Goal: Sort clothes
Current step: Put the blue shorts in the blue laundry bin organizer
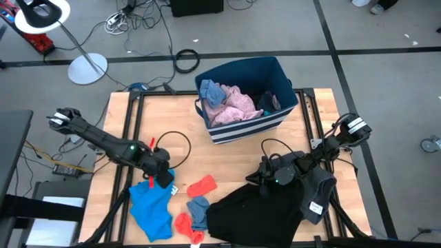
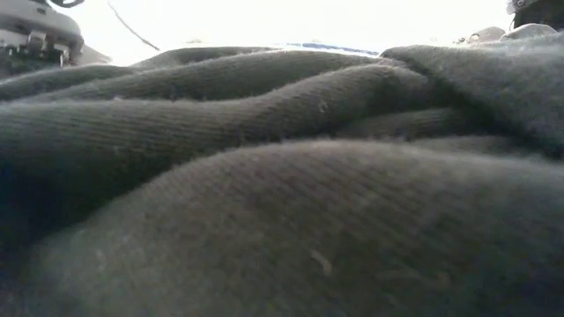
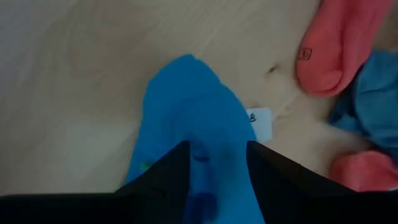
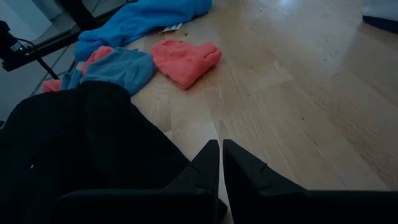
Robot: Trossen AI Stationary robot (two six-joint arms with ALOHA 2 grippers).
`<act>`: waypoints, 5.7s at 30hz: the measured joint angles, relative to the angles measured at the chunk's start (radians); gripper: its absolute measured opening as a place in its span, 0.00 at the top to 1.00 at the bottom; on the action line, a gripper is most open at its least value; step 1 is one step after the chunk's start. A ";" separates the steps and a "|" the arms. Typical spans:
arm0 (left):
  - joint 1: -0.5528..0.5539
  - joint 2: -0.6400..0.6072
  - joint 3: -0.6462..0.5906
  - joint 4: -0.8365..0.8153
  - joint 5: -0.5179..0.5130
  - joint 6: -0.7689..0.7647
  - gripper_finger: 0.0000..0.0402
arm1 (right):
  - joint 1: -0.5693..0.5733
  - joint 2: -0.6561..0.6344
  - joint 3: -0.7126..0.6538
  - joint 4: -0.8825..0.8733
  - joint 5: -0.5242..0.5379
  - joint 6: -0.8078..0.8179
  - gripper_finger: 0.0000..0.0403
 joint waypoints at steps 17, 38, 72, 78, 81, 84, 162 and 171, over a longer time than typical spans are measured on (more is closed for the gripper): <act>-0.042 0.195 0.000 0.080 0.095 -0.048 0.79 | 0.000 0.000 0.000 0.000 0.000 0.000 0.94; -0.062 0.202 0.000 0.074 0.011 0.031 0.99 | 0.000 0.000 0.000 0.000 0.000 0.000 0.94; -0.064 0.181 0.914 -0.567 -0.815 0.473 1.00 | 0.000 0.000 0.000 0.000 0.000 0.000 0.94; -0.032 0.180 1.045 -0.559 -0.908 0.589 1.00 | 0.000 0.000 0.000 0.000 0.001 0.000 0.94; 0.004 0.180 1.081 -0.527 -0.921 0.660 1.00 | 0.000 0.000 0.000 0.000 0.001 0.000 0.94; 0.049 0.180 1.106 -0.463 -0.925 0.755 1.00 | 0.000 0.000 0.000 0.000 0.001 0.000 0.94; 0.785 1.043 1.120 0.610 0.206 1.054 0.94 | 0.000 0.000 0.000 -0.010 0.000 -0.020 0.94; 0.785 1.043 1.119 0.699 0.202 1.050 0.70 | 0.000 0.000 0.000 -0.010 0.000 -0.020 0.94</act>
